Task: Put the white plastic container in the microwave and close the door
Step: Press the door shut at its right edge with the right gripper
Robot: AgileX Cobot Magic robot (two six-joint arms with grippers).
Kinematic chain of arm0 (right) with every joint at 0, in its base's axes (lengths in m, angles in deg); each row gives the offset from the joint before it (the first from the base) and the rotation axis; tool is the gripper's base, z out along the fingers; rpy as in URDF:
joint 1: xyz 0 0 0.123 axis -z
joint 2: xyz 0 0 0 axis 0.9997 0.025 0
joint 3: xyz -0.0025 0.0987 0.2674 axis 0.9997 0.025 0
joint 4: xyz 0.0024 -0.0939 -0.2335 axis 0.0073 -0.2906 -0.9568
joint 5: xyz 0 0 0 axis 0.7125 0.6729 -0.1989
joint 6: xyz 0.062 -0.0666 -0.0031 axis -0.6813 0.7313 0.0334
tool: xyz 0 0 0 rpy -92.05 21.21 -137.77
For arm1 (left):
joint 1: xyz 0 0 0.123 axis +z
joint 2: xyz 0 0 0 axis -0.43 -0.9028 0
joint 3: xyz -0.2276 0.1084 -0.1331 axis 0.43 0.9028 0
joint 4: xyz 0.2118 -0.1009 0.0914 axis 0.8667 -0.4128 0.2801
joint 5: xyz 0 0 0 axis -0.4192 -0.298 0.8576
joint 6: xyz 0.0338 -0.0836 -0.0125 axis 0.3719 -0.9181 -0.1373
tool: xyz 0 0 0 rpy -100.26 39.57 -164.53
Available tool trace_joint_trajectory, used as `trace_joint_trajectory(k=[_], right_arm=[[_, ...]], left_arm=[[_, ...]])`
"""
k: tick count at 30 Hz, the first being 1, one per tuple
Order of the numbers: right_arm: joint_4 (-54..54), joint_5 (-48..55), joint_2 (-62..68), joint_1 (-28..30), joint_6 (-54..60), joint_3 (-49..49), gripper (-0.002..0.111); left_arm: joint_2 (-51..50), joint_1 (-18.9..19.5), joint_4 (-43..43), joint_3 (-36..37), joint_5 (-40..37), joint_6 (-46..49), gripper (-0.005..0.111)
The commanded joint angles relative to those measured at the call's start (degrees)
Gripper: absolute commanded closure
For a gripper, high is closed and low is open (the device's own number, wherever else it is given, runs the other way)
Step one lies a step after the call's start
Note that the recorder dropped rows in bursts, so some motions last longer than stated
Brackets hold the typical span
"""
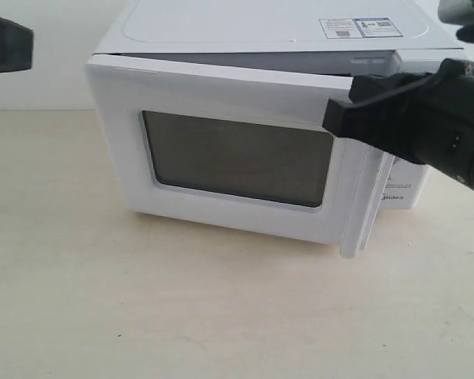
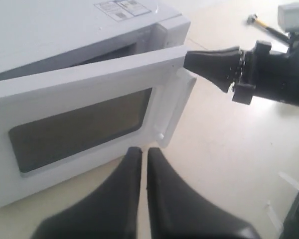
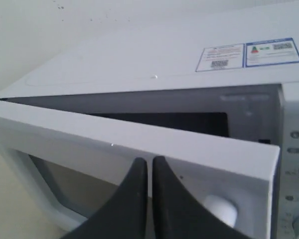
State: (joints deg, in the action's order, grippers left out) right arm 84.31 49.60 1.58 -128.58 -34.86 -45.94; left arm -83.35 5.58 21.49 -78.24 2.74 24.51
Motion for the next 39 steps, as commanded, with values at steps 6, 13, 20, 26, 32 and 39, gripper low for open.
trace_joint_trajectory(k=[6, 13, 20, 26, 32, 39], right_arm=[[-1.3, -4.4, -0.2, 0.0, -3.9, 3.3, 0.108], [-1.3, -6.9, 3.3, 0.0, -4.2, 3.3, 0.108], [-2.9, -10.6, 6.4, 0.0, -6.0, 3.3, 0.108], [-2.9, -14.3, 6.4, 0.1, -5.9, 3.3, 0.108], [-2.7, -15.0, 8.3, 0.1, -6.0, 2.6, 0.108], [-2.7, -15.4, 10.6, 0.1, -6.0, -0.1, 0.108]], left_arm=[[13.1, -0.2, 0.4, 11.0, 4.1, -3.6, 0.102], [15.4, -0.2, 0.4, 14.0, 4.1, -5.8, 0.102], [15.4, -0.2, 0.2, 14.2, 4.7, -5.8, 0.102], [15.4, -0.2, 0.1, 14.2, 5.1, -5.8, 0.102], [15.4, -0.2, 0.1, 14.2, 5.6, -5.8, 0.102], [15.4, -0.2, 0.1, 14.2, 5.5, -5.8, 0.102]])
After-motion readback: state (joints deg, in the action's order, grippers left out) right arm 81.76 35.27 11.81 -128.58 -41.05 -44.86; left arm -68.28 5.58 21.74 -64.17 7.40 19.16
